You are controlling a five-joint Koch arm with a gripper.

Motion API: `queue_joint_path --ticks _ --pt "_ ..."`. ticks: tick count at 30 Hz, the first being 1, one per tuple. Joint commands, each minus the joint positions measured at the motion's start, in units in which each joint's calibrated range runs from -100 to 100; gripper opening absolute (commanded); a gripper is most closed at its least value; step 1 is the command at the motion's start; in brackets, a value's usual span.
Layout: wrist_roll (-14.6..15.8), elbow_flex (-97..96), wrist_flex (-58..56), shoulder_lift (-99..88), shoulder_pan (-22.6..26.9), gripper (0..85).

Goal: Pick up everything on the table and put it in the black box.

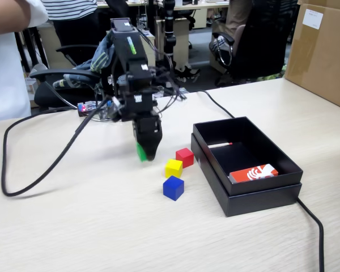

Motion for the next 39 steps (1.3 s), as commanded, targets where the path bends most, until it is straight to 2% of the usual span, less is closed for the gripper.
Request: queue_joint_path --ticks 1,6,9,20,23,26,29,33,35,39 --pt "0.3 9.6 -3.6 -8.0 3.1 16.4" --pt "1.1 24.0 -5.8 -4.3 9.6 16.4" --pt "1.7 39.2 -6.9 7.8 13.0 16.4" --pt "4.7 55.6 -8.9 44.9 17.1 16.9" --pt "4.9 58.1 -9.6 49.4 17.2 17.3" --pt "5.0 60.5 -10.9 52.2 17.2 28.2" --pt "5.0 61.1 -12.0 52.8 17.0 34.3" --pt "4.9 61.3 -14.4 42.0 16.0 37.4" --pt "3.1 61.0 -16.4 29.6 13.8 37.2" --pt "-1.4 58.3 -16.5 21.9 9.0 37.4"
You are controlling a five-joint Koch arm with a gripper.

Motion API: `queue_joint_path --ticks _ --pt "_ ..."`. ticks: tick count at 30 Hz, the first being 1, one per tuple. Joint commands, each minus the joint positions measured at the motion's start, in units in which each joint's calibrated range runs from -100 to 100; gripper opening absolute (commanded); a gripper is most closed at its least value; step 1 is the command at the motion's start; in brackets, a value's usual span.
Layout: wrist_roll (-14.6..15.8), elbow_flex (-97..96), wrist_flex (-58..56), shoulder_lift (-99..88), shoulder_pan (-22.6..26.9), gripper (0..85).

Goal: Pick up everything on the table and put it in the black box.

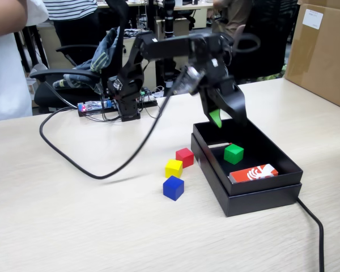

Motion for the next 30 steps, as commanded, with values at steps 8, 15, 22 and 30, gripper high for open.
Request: queue_joint_path --ticks 8,15,22,30 --pt "-9.8 -0.5 -0.1 0.4 -10.2 41.9" --pt "-11.0 5.5 0.4 17.8 -12.5 46.1" --pt "-11.1 12.8 0.4 29.6 -12.4 46.1" --pt "-10.9 13.9 0.4 33.8 -11.6 46.1"
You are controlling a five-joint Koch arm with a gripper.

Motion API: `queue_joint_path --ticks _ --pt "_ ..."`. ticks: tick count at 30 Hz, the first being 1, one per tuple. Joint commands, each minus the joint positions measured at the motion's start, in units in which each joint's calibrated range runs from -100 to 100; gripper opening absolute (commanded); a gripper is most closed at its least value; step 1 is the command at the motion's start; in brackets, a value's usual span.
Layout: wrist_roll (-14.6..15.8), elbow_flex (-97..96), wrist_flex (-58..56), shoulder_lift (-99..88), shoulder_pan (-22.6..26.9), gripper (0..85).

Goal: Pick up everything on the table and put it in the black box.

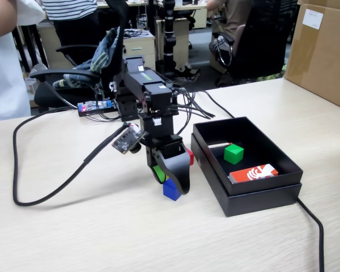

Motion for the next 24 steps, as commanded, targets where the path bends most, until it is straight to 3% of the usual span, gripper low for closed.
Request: queue_joint_path --ticks 1,4,6,12,18,24 --pt "-0.3 4.7 0.4 -0.9 0.4 46.1" --pt "-0.2 5.6 0.4 1.6 0.6 45.7" --pt "0.0 6.2 0.4 3.2 0.6 39.0" --pt "1.2 8.7 0.4 3.2 0.4 7.8" --pt "2.2 7.0 0.4 -16.3 1.4 7.0" --pt "4.0 6.4 0.3 -32.0 7.9 7.2"
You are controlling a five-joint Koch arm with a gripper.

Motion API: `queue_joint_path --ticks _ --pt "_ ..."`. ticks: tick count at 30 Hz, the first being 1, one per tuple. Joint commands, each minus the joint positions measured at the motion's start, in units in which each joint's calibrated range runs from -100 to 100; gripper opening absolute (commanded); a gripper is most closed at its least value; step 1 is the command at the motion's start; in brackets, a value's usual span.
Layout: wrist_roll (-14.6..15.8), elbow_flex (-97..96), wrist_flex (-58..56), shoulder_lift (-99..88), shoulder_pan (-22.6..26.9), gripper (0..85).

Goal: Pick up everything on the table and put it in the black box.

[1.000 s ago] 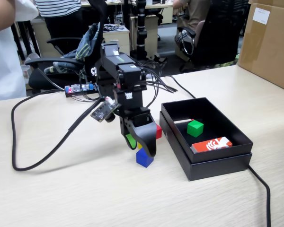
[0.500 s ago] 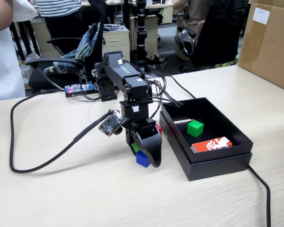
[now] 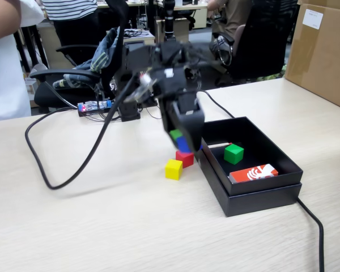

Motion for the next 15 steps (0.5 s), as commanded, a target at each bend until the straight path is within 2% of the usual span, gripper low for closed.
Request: queue_joint_path --ticks 1,7,15 --pt "1.0 2.7 0.3 -7.6 3.6 7.2" --pt "4.1 2.5 0.3 -1.4 7.7 7.3" --pt "6.4 3.4 0.2 10.7 8.4 7.6"
